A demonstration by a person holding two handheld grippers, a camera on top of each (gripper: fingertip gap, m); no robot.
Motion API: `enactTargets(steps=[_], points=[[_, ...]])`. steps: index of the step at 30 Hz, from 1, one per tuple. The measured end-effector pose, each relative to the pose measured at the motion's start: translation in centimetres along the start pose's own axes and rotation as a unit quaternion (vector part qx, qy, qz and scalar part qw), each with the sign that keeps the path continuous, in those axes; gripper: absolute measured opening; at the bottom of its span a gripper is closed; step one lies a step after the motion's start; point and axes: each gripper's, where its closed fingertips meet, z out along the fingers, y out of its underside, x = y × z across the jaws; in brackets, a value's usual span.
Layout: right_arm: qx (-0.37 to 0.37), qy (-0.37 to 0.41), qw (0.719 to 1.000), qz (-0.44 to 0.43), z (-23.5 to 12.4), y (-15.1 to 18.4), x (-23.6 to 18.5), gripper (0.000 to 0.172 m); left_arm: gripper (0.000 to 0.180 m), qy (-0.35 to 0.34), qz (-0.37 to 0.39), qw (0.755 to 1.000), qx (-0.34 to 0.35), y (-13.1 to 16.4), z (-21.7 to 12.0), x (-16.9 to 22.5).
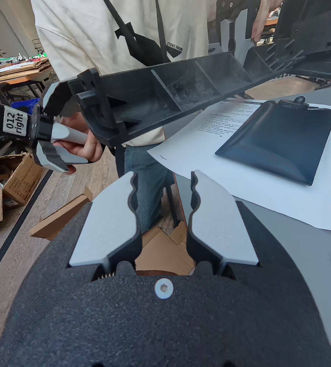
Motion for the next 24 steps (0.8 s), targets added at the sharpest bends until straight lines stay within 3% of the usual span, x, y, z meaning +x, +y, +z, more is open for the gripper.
enactTargets(steps=[24], points=[[-0.007,-0.005,1.000,0.002,0.2,0.2,-0.1,0.022,0.050,0.038,-0.017,0.999,-0.025,1.3,0.5,1.2]])
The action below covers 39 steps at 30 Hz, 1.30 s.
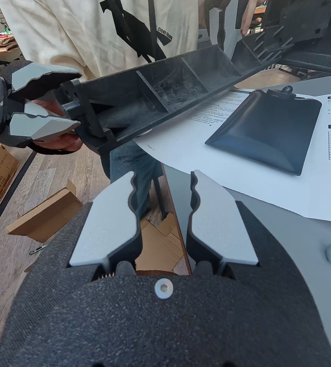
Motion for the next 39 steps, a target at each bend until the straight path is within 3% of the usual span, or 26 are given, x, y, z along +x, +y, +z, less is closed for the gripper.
enactTargets(steps=[39], points=[[-0.007,-0.003,1.000,-0.001,0.14,0.16,-0.12,0.022,0.050,0.011,0.003,1.000,-0.008,0.40,0.39,0.43]])
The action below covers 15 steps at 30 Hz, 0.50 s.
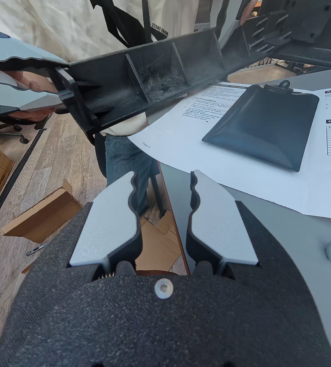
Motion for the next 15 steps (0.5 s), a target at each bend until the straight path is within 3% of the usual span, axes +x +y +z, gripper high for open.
enactTargets(steps=[15], points=[[0.024,0.002,1.000,0.003,-0.61,-0.73,0.07,0.021,0.050,0.005,-0.001,1.000,-0.001,-0.01,0.09,0.29]])
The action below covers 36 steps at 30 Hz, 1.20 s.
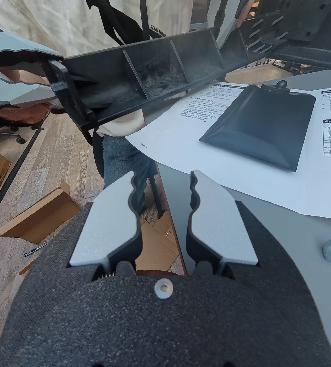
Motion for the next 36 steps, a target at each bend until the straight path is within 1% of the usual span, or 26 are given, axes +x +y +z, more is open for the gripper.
enactTargets(steps=[2,4,5,7,8,10,12,13,14,15,17,19,21,24,25,27,28,29,30,32,33,34,35,36], points=[[0.039,-0.004,0.999,0.013,-0.9,-1.2,0.3,0.021,0.050,-0.001,-0.002,1.000,0.000,0.0,0.0,0.0],[0.104,-0.045,0.992,0.057,-3.0,-3.2,0.4,0.020,0.050,-0.003,-0.006,1.000,0.001,0.1,-0.1,-0.1],[0.122,-0.059,0.987,0.082,-4.4,-4.2,1.0,0.019,0.050,-0.003,-0.011,1.000,0.000,0.1,-0.1,-0.2],[0.125,-0.040,0.986,0.100,-7.0,-6.6,4.1,0.021,0.050,-0.003,-0.018,1.000,-0.001,0.2,-0.1,-0.3],[0.129,-0.007,0.988,0.087,-7.9,-8.3,6.6,0.020,0.050,-0.002,-0.018,1.000,-0.002,0.2,0.0,-0.2],[0.126,0.111,0.985,0.051,-8.4,-11.3,14.1,0.023,0.050,-0.004,-0.013,1.000,-0.006,0.1,0.0,-0.2],[0.107,0.209,0.972,0.004,-6.8,-13.8,22.1,0.023,0.050,-0.015,-0.004,1.000,-0.012,0.2,-0.2,-0.3],[0.096,0.251,0.963,-0.006,-5.7,-14.6,26.3,0.022,0.050,-0.025,0.000,1.000,-0.016,0.3,-0.4,-0.4],[0.087,0.276,0.957,-0.002,-4.4,-15.3,30.2,0.022,0.050,-0.035,-0.001,0.999,-0.019,0.4,-0.7,-0.6],[0.083,0.285,0.955,0.005,-3.0,-16.0,33.5,0.022,0.050,-0.045,-0.001,0.999,-0.022,0.6,-1.1,-0.7],[0.089,0.314,0.945,0.022,-1.3,-17.4,39.4,0.019,0.050,-0.061,0.023,0.998,-0.022,0.4,-1.4,-0.7],[0.109,0.326,0.938,0.039,-0.2,-18.9,43.6,0.017,0.048,-0.077,0.062,0.995,-0.012,0.0,-1.2,-0.8],[0.100,0.358,0.928,0.033,-0.1,-20.4,47.2,0.017,0.044,-0.082,0.074,0.994,-0.012,-0.1,-0.9,-0.8],[0.081,0.381,0.921,0.015,0.7,-22.1,50.7,0.015,0.042,-0.088,0.114,0.989,-0.018,-0.4,-0.7,-0.2],[0.064,0.385,0.920,0.016,1.2,-22.0,51.5,0.012,0.042,-0.087,0.132,0.987,-0.016,-0.5,-0.7,0.2],[0.028,0.361,0.932,0.031,3.3,-21.1,52.2,0.009,0.042,-0.082,0.158,0.984,-0.016,-0.6,-0.6,0.8],[0.006,0.360,0.932,0.038,4.0,-20.6,52.6,0.008,0.042,-0.079,0.162,0.983,-0.017,-0.7,-0.5,1.0],[-0.008,0.376,0.926,0.036,4.0,-20.2,53.1,0.005,0.042,-0.076,0.164,0.983,-0.017,-0.7,-0.4,1.2],[0.002,0.396,0.918,0.028,3.7,-20.4,53.4,0.000,0.042,-0.074,0.161,0.984,-0.015,-0.7,-0.5,1.2],[0.055,0.398,0.915,0.016,3.3,-21.6,53.2,0.000,0.042,-0.068,0.142,0.987,-0.014,-0.6,-0.5,1.1],[0.057,0.385,0.921,0.020,3.7,-21.6,53.1,0.000,0.042,-0.065,0.131,0.989,-0.015,-0.5,-0.5,1.0],[0.041,0.376,0.925,0.031,4.1,-21.2,53.3,0.000,0.043,-0.062,0.121,0.991,-0.015,-0.5,-0.5,0.9],[0.028,0.378,0.925,0.035,4.2,-21.0,53.4,0.000,0.043,-0.061,0.113,0.992,-0.015,-0.4,-0.5,0.8],[0.034,0.391,0.919,0.032,3.9,-21.2,53.6,0.000,0.043,-0.061,0.110,0.992,-0.015,-0.4,-0.5,0.8]])
